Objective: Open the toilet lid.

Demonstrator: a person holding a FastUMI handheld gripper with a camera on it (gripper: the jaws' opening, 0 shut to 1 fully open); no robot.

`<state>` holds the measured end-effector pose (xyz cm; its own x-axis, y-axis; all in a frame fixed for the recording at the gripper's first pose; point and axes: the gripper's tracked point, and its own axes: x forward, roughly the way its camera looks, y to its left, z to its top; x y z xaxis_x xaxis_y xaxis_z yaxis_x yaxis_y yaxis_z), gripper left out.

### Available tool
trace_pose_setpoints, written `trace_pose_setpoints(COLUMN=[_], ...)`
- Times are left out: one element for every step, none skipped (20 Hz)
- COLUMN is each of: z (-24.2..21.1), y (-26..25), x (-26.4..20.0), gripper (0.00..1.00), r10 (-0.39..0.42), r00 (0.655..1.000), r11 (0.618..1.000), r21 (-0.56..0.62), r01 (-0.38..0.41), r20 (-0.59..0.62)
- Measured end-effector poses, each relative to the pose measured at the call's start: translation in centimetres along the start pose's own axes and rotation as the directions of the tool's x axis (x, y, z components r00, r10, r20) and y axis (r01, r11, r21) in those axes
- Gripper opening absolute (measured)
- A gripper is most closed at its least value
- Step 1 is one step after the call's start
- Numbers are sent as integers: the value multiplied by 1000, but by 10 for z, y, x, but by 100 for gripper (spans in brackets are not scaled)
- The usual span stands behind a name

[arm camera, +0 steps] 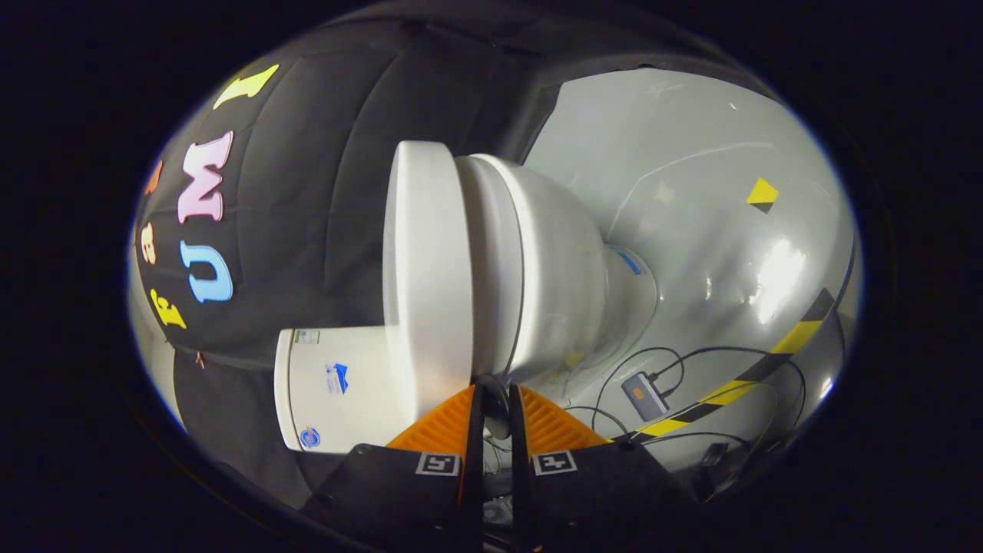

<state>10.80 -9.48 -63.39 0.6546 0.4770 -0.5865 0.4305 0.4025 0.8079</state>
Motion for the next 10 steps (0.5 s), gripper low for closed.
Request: trace_pose_setpoints(z=[-6, -7, -9, -7, -7, -7, -9, -9, -9, -9], y=[4, 5, 7, 9, 13, 20, 28, 38, 49, 59], x=[-5, -1, -2, -3, -4, -8, -12, -15, -20, -24], gripper=[8, 8, 8, 8, 8, 8, 8, 8, 7, 7], r10=[-18, -37, -60, -82, -97, -107, -115, -120, -126, -136], r00=[1000, 999, 998, 997, 995, 994, 993, 992, 990, 988], r11=[1000, 999, 998, 997, 995, 993, 992, 990, 989, 986], r21=[-6, -10, -10, -12, -22, -38, -53, -65, -75, -91], r01=[18, 36, 60, 82, 97, 108, 117, 122, 130, 142], r20=[-21, -16, -10, 1, 12, 22, 32, 42, 56, 70])
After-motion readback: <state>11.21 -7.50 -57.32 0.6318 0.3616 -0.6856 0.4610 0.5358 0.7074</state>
